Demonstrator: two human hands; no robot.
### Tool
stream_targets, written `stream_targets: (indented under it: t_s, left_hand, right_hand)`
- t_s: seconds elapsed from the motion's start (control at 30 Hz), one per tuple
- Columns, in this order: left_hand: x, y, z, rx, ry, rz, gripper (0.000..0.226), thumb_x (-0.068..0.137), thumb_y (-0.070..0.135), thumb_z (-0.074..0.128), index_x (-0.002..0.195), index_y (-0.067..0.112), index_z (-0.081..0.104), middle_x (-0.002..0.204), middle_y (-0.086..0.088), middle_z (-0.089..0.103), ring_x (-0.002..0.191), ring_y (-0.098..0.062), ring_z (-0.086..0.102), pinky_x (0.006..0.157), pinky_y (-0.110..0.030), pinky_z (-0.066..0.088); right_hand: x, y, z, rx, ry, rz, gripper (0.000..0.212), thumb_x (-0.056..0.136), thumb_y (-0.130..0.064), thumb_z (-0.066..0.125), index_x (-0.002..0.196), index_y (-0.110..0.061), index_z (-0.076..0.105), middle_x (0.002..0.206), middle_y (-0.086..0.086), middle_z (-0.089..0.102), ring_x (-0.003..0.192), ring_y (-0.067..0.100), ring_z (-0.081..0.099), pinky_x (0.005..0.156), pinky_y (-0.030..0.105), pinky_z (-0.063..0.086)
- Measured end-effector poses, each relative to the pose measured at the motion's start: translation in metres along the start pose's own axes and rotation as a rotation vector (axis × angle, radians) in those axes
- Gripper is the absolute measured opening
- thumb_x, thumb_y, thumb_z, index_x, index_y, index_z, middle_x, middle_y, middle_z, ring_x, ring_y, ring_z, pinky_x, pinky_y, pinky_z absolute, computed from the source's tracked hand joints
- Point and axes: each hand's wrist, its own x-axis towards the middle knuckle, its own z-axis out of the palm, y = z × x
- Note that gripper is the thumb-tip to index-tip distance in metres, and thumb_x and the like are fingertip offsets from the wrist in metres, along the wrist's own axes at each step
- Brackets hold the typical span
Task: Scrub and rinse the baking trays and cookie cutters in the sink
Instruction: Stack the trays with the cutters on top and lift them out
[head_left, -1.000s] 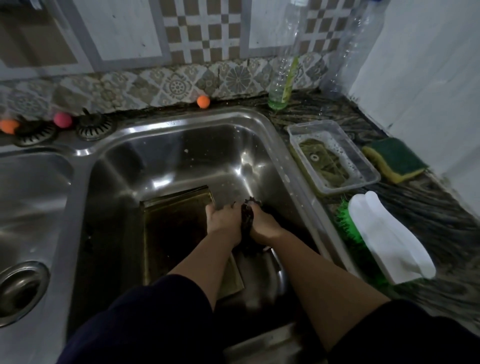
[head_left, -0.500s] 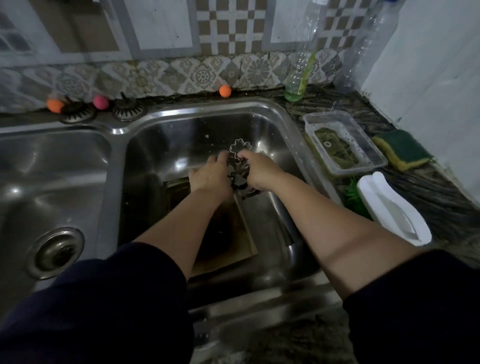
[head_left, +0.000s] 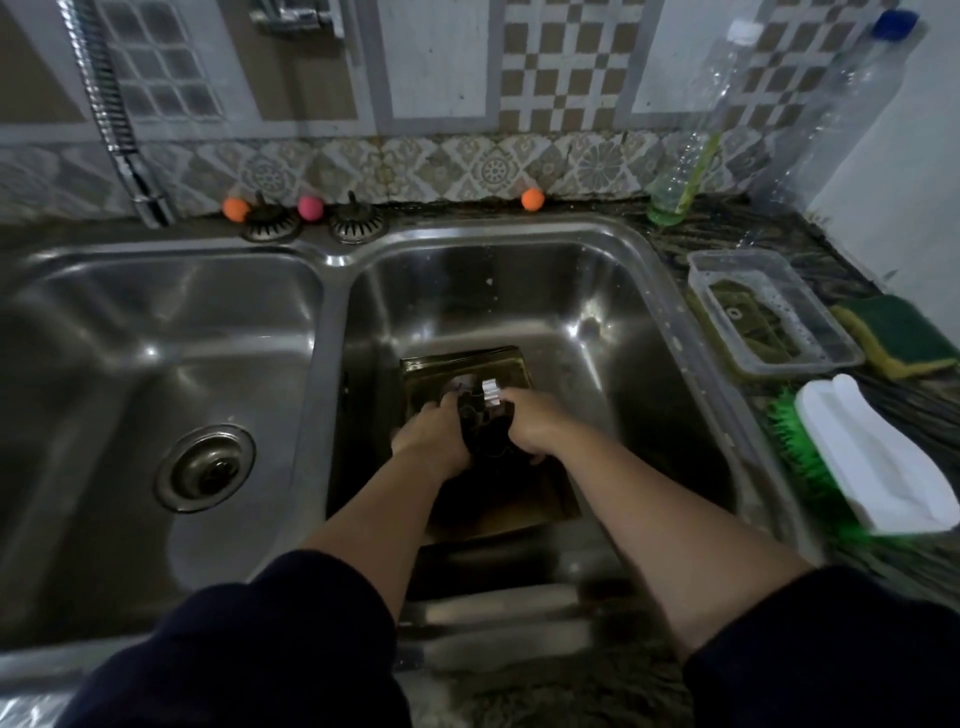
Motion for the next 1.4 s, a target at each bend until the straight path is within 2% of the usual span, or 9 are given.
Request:
stream_targets:
  t_s: [0.2,0.37,0.47,0.53,0.67,0.9,1.13,1.27,1.4]
  left_hand:
    - [-0.009,-0.004,-0.007,-0.138,0.099,-0.049,0.062,0.092,0.016,0.047,0.149,0.026,0.021,0.148,-0.011,0.028,0.135,-0.033,0.030,0.107,-0.047,0.034]
    - [-0.006,-0.011,0.002,-0.303,-0.032,-0.117,0.063,0.098,0.054,0.025,0.152,0.032,0.003,0.158,-0.016,-0.007,0.141,-0.040,0.023,0.115,-0.050,0.024]
    - [-0.003,-0.013,0.007,-0.319,-0.094,-0.134,0.071,0.092,0.067,0.022,0.151,0.035,-0.002,0.158,-0.017,-0.010,0.141,-0.041,0.023,0.116,-0.051,0.021]
    - [-0.003,-0.013,0.010,-0.339,-0.121,-0.142,0.082,0.085,0.077,0.025,0.150,0.039,-0.006,0.159,-0.015,-0.012,0.142,-0.043,0.019,0.116,-0.053,0.019]
    - [0.001,-0.015,0.008,-0.446,-0.146,-0.195,0.111,0.068,0.085,0.046,0.146,0.040,-0.018,0.157,-0.012,-0.023,0.144,-0.044,0.007,0.115,-0.057,0.016]
    - [0.003,-0.019,0.010,-0.434,-0.189,-0.199,0.102,0.070,0.086,0.040,0.146,0.047,-0.016,0.158,-0.014,-0.018,0.142,-0.046,-0.012,0.114,-0.060,0.004]
    - [0.004,-0.020,0.007,-0.463,-0.224,-0.180,0.098,0.065,0.091,0.033,0.144,0.052,-0.012,0.157,-0.015,-0.021,0.141,-0.047,-0.017,0.113,-0.062,0.001]
    - [0.003,-0.017,0.005,-0.475,-0.190,-0.187,0.101,0.064,0.090,0.041,0.144,0.055,-0.009,0.157,-0.015,-0.016,0.142,-0.046,-0.012,0.114,-0.060,0.007]
    - [0.001,-0.013,-0.001,-0.557,-0.113,-0.126,0.100,0.067,0.084,0.049,0.145,0.053,-0.005,0.158,-0.015,-0.002,0.143,-0.043,0.005,0.115,-0.055,0.016]
  right_hand:
    - [0.000,0.009,-0.008,-0.027,0.042,-0.002,0.049,0.090,-0.010,0.054,0.136,-0.024,0.049,0.138,0.006,0.049,0.121,0.024,0.052,0.098,0.036,0.046]
    - [0.004,0.023,-0.010,0.050,0.198,0.023,0.028,0.094,-0.021,0.056,0.123,-0.021,0.059,0.126,0.004,0.059,0.114,0.021,0.056,0.092,0.029,0.045]
    - [0.003,0.028,-0.008,0.170,0.294,0.028,0.029,0.095,-0.025,0.056,0.123,-0.019,0.058,0.123,0.004,0.062,0.109,0.020,0.059,0.084,0.027,0.045]
    - [0.005,0.031,-0.004,0.212,0.321,0.031,0.037,0.095,-0.038,0.053,0.128,-0.023,0.054,0.127,0.004,0.059,0.113,0.021,0.056,0.085,0.029,0.044]
    - [0.008,0.035,0.006,0.444,0.053,0.099,0.068,0.089,-0.063,0.047,0.148,-0.036,0.026,0.153,0.001,0.031,0.135,0.027,0.036,0.104,0.045,0.037]
    - [0.013,0.048,0.020,0.480,-0.014,0.111,0.086,0.084,-0.071,0.045,0.150,-0.045,-0.005,0.162,-0.005,0.002,0.146,0.027,0.015,0.114,0.049,0.023]
    - [0.019,0.043,0.027,0.579,0.037,0.166,0.096,0.078,-0.073,0.053,0.152,-0.037,0.004,0.161,-0.001,0.010,0.145,0.026,0.020,0.114,0.045,0.026]
    - [0.011,0.040,0.021,0.684,0.046,0.129,0.084,0.085,-0.060,0.056,0.151,-0.037,0.010,0.159,-0.001,0.017,0.142,0.025,0.024,0.098,0.033,0.033]
    - [0.006,0.035,0.015,0.684,0.109,0.098,0.087,0.082,-0.063,0.057,0.150,-0.043,0.007,0.159,-0.003,0.015,0.143,0.025,0.023,0.107,0.041,0.031]
